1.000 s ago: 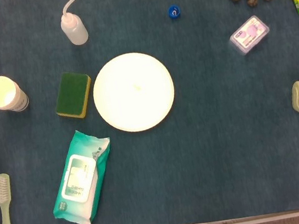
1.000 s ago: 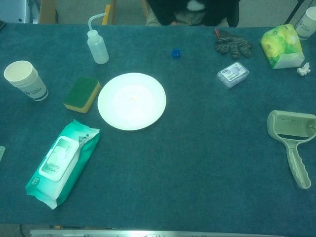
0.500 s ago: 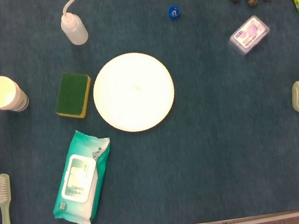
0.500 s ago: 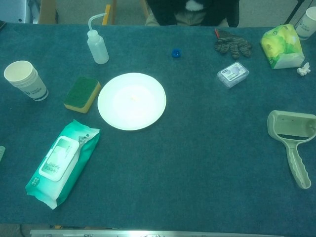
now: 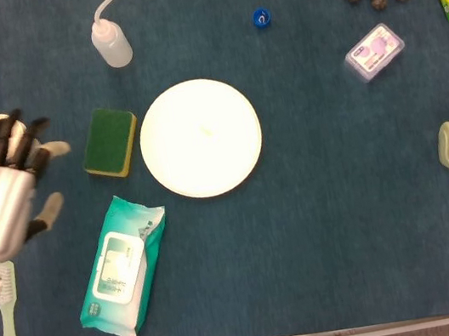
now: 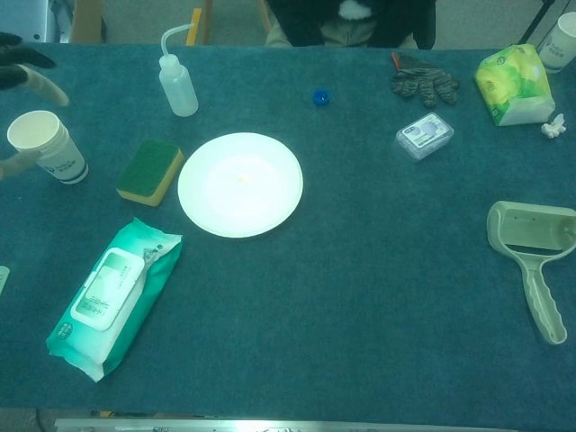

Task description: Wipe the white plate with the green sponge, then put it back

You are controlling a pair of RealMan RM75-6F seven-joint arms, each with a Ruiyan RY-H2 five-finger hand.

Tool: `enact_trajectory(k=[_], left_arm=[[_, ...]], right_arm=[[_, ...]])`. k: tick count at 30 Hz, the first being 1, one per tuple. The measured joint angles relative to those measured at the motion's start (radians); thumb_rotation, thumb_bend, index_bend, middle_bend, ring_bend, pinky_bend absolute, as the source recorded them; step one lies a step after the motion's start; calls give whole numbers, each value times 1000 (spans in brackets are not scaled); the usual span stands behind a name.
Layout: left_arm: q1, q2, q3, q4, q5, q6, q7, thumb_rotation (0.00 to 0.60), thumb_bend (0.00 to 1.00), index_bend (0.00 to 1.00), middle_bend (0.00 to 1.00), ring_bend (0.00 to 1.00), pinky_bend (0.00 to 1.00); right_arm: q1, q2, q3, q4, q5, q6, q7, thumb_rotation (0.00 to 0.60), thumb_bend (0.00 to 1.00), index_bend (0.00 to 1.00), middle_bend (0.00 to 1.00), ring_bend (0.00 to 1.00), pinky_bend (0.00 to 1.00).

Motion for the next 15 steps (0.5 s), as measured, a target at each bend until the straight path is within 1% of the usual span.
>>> enact_trajectory(k=[1, 3, 5, 6, 7, 10, 11, 15], left_arm=[[-15, -4, -1, 1, -5, -23, 15, 598, 296, 295, 130, 0, 22], [-48, -16, -4, 7, -25, -75, 51, 573, 296, 293, 127, 0, 22], [-77, -34, -8, 17, -57, -117, 85, 534, 296, 290, 123, 0, 22], [-88, -42, -10, 23, -73, -132, 98, 525, 295, 289, 121, 0, 22], [-98, -51, -12, 29, -90, -144, 110, 503, 293, 287, 117, 0, 22], [-126, -81, -19, 51, -153, -179, 151, 406, 278, 282, 106, 0, 22], [-137, -96, -23, 61, -179, -189, 169, 384, 275, 281, 105, 0, 22], [-169, -150, -33, 104, -263, -211, 228, 342, 273, 275, 95, 0, 22]], right_arm=[[-1, 1, 0, 1, 1, 0, 0, 600, 388, 390, 394, 244, 450], [-1, 1, 0, 1, 2, 0, -1, 600, 388, 390, 394, 244, 450], [-1, 0, 0, 2, 3, -2, -3, 600, 388, 389, 394, 244, 450], [0, -1, 0, 3, 4, -3, -4, 600, 388, 389, 394, 244, 450], [1, -2, 0, 3, 4, -4, -5, 600, 388, 389, 394, 244, 450], [3, -3, 1, 3, 5, -8, -8, 600, 388, 389, 393, 244, 450], [4, -3, 2, 3, 6, -8, -8, 600, 388, 389, 394, 244, 450], [6, -3, 3, 5, 9, -13, -9, 600, 387, 389, 394, 244, 450]])
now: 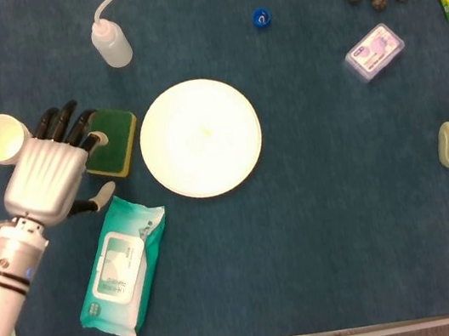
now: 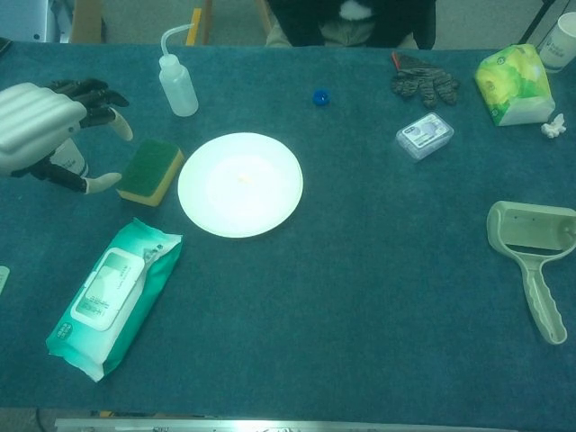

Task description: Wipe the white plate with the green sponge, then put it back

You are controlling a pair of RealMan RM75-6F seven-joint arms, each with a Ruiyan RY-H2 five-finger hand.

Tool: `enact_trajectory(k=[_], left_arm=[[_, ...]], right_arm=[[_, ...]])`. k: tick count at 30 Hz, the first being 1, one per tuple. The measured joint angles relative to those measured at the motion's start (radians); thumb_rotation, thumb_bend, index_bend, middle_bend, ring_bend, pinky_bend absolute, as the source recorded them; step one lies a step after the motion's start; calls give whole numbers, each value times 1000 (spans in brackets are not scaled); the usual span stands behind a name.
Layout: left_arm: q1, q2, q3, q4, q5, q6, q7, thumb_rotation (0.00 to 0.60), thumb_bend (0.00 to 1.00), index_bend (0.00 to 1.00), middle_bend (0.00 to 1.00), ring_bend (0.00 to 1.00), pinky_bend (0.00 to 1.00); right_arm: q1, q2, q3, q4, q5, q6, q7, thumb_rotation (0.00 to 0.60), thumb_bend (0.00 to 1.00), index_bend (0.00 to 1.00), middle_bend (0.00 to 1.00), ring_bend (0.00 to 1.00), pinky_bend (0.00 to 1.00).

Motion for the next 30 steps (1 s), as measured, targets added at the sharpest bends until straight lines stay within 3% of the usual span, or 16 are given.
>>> enact_trajectory(k=[9, 14, 22, 25, 30], left_arm=[[-68, -108, -7, 115, -160, -25, 122, 304, 271, 226, 52, 0, 22], [-95, -145, -6, 148, -246, -23, 170, 241, 250, 193, 21, 0, 22], [-129, -213, -1, 205, -367, -10, 214, 196, 246, 148, 1, 0, 22], [-142, -234, 6, 218, -399, -2, 234, 207, 246, 119, 0, 0, 22], [-163, -262, 15, 235, -451, 6, 264, 285, 246, 97, 0, 0, 22]], right_arm=[[-1, 1, 2, 4, 5, 1, 4, 600, 388, 389, 394, 244, 450], [-4, 4, 2, 6, 6, 4, 5, 600, 388, 389, 394, 244, 450], [-9, 6, 1, 7, 4, 11, 13, 600, 387, 389, 394, 244, 450], [-12, 9, 1, 8, 6, 15, 15, 600, 388, 389, 394, 244, 450], [-16, 12, 0, 9, 8, 17, 18, 600, 387, 389, 394, 244, 450]])
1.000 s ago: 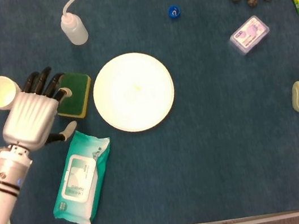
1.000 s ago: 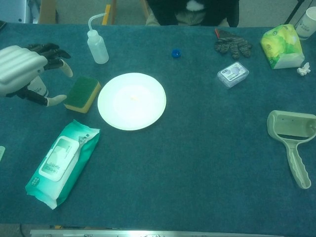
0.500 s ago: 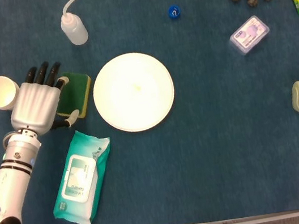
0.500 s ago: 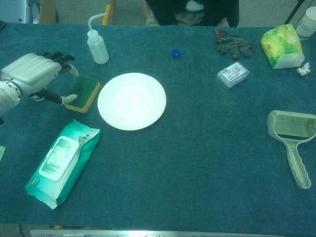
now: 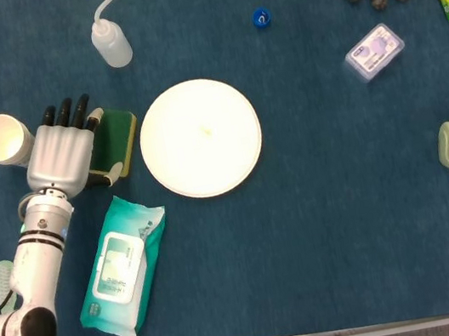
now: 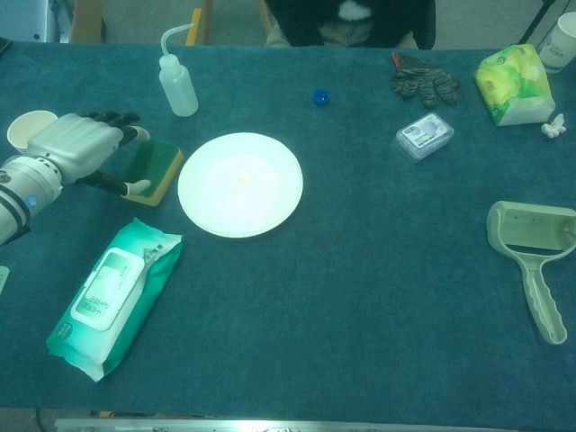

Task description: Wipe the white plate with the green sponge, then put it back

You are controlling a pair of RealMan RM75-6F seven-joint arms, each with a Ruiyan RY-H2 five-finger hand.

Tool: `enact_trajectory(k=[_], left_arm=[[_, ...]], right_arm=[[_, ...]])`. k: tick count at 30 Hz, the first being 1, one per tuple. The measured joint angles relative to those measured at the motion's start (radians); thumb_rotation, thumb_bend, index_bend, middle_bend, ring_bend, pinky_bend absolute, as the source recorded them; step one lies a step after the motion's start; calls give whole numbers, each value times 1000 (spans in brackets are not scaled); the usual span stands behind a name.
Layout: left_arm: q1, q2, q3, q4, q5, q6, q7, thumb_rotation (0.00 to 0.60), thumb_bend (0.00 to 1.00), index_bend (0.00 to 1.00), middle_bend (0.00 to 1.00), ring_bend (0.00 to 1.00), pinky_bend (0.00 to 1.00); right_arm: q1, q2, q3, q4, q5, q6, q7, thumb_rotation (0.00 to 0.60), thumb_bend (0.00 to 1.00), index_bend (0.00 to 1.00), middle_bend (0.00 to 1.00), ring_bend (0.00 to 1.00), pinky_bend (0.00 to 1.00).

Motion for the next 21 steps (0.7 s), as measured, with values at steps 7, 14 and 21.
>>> enact_trajectory(k=[7, 14, 21], left_arm=[[-25, -22, 6, 12, -66, 10, 23, 324, 246, 68, 0, 0, 22], [-50, -39, 11, 10, -128, 21, 37, 288, 246, 66, 0, 0, 22], [-58, -22, 20, -42, -132, 62, 46, 270, 246, 66, 0, 0, 22]], right_arm=[[-2, 2, 1, 3, 1, 1, 6, 600, 388, 389, 394, 244, 450], [-4, 2, 2, 9, 1, 4, 16, 600, 388, 389, 394, 244, 450], [-4, -1, 1, 19, 0, 0, 28, 600, 387, 389, 394, 244, 450]])
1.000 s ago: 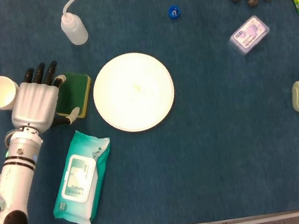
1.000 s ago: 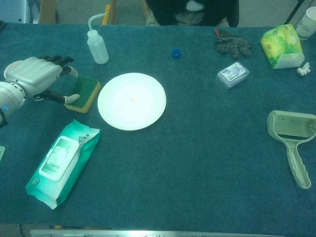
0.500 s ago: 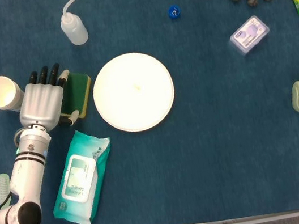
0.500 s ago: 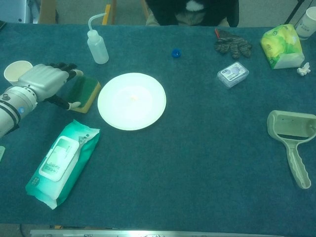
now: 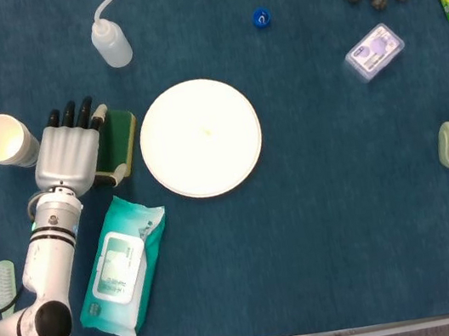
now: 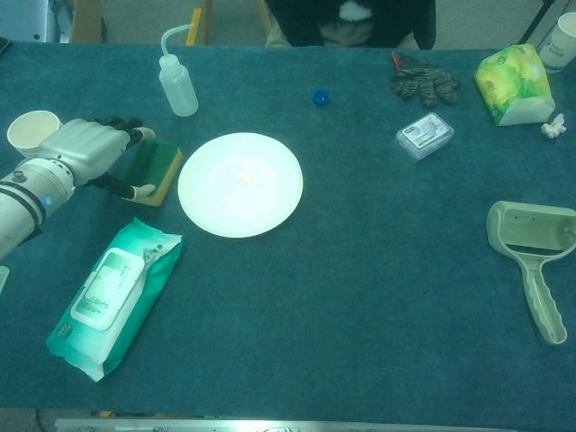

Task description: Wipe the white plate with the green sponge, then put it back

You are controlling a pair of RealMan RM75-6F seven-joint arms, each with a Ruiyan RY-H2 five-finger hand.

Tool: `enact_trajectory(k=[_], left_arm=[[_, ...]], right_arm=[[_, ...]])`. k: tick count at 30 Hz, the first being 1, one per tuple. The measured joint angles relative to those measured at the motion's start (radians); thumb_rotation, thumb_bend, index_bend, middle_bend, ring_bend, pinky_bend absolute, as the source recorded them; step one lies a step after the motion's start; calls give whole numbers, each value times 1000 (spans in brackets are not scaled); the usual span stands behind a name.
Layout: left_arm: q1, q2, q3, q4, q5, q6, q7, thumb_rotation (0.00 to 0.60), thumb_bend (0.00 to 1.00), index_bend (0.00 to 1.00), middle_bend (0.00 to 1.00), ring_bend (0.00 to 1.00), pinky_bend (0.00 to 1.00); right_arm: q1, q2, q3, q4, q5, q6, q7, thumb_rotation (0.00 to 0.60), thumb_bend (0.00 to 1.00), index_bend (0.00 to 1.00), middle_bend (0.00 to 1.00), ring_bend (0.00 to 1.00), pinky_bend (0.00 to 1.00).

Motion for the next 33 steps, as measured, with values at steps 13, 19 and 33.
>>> enact_trajectory(k=[13, 19, 33], left_arm=[[-19, -39, 24, 15, -26, 15, 2, 269, 246, 65, 0, 0, 22], [-28, -71, 30, 84, -28, 25, 10, 335, 246, 65, 0, 0, 22], [-26, -71, 42, 167, -38, 75, 64, 349, 246, 69, 0, 0, 22]], right_arm=[[-7, 6, 0, 11, 2, 7, 16, 600, 388, 389, 394, 244, 450], [-14, 13, -2, 8, 0, 14, 19, 600, 387, 389, 394, 244, 450], [-15, 21, -4, -6, -11, 18, 11, 600, 388, 389, 394, 244, 450]])
